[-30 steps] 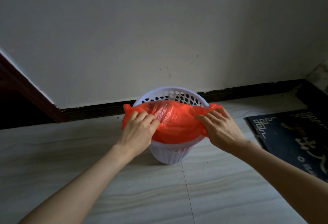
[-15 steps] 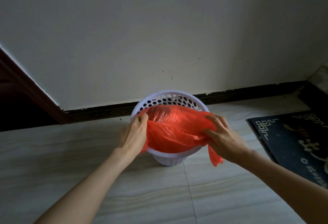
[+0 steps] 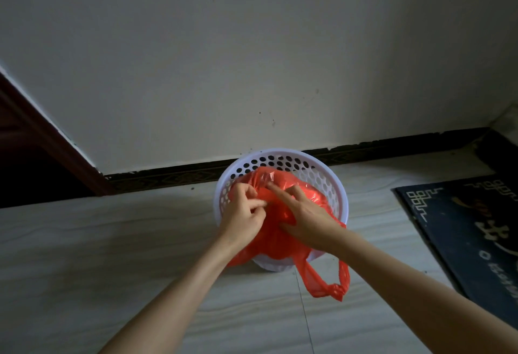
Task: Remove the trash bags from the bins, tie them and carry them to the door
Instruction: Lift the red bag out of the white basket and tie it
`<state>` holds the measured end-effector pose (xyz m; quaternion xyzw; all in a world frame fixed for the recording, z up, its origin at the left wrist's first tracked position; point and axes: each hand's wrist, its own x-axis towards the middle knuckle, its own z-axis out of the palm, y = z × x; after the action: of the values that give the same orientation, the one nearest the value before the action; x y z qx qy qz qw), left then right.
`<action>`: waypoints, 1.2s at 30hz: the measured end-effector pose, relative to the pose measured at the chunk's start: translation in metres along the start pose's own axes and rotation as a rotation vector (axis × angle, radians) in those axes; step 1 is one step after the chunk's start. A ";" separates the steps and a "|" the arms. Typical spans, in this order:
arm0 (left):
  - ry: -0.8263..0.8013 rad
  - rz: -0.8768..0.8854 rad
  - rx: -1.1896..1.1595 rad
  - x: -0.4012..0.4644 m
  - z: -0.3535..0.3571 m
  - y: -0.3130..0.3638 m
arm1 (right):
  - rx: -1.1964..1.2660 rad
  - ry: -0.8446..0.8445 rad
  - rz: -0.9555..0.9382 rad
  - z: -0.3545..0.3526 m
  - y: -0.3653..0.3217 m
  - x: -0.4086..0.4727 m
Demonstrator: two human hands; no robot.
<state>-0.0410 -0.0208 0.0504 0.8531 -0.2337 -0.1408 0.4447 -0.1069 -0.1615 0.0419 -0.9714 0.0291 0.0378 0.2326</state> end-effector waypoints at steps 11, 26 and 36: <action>0.188 0.010 0.557 0.009 -0.027 -0.044 | -0.210 0.369 -0.186 0.001 0.006 0.008; -0.191 0.120 0.475 0.032 0.015 -0.030 | -0.456 0.369 0.115 -0.062 0.084 -0.001; -0.387 0.024 0.717 0.070 0.026 -0.021 | -0.300 0.424 0.123 -0.076 0.092 0.004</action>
<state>0.0132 -0.0649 0.0159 0.9091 -0.3572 -0.2031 0.0687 -0.1049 -0.2779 0.0676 -0.9777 0.1303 -0.1483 0.0718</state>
